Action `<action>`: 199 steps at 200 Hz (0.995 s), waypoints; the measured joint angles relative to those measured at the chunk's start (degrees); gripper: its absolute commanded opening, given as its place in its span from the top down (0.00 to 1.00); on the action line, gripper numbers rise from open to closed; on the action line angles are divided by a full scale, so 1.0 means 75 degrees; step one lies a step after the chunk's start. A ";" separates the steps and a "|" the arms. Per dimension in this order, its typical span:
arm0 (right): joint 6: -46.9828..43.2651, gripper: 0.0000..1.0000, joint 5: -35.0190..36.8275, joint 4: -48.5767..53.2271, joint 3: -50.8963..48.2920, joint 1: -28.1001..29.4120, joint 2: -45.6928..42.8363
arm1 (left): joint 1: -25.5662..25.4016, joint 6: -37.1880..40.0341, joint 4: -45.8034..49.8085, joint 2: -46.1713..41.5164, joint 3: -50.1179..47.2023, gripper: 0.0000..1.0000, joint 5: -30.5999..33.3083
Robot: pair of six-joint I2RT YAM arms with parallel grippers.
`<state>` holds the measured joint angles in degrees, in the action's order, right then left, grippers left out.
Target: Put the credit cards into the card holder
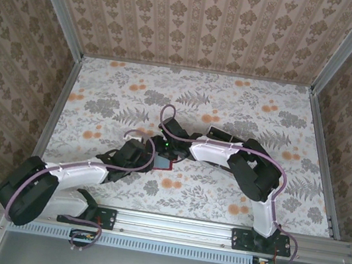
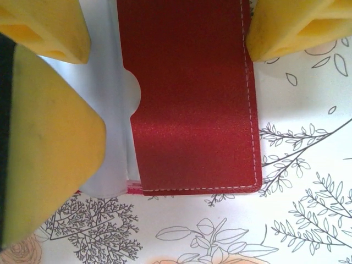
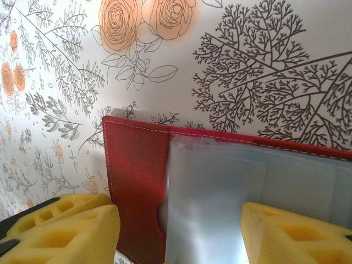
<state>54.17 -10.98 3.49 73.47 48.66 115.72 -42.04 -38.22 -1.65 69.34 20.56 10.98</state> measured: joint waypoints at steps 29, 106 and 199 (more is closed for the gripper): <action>-0.0003 0.38 0.0003 0.0032 -0.0125 -0.0108 -0.0251 | -0.0035 0.0000 -0.0230 0.0134 0.0000 0.25 0.0035; -0.0029 0.38 0.0035 0.0079 -0.0525 -0.0271 -0.0784 | -0.0041 0.0000 -0.0592 0.0358 0.0000 0.25 0.0102; -0.0020 0.38 0.0035 -0.0026 -0.0813 -0.0286 -0.0787 | -0.0041 0.0015 -0.0746 0.0472 0.0000 0.26 0.0125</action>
<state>54.02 -10.72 3.29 67.37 46.52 109.82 -42.35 -38.11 -7.25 72.88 20.56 11.92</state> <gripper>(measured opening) 0.623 0.742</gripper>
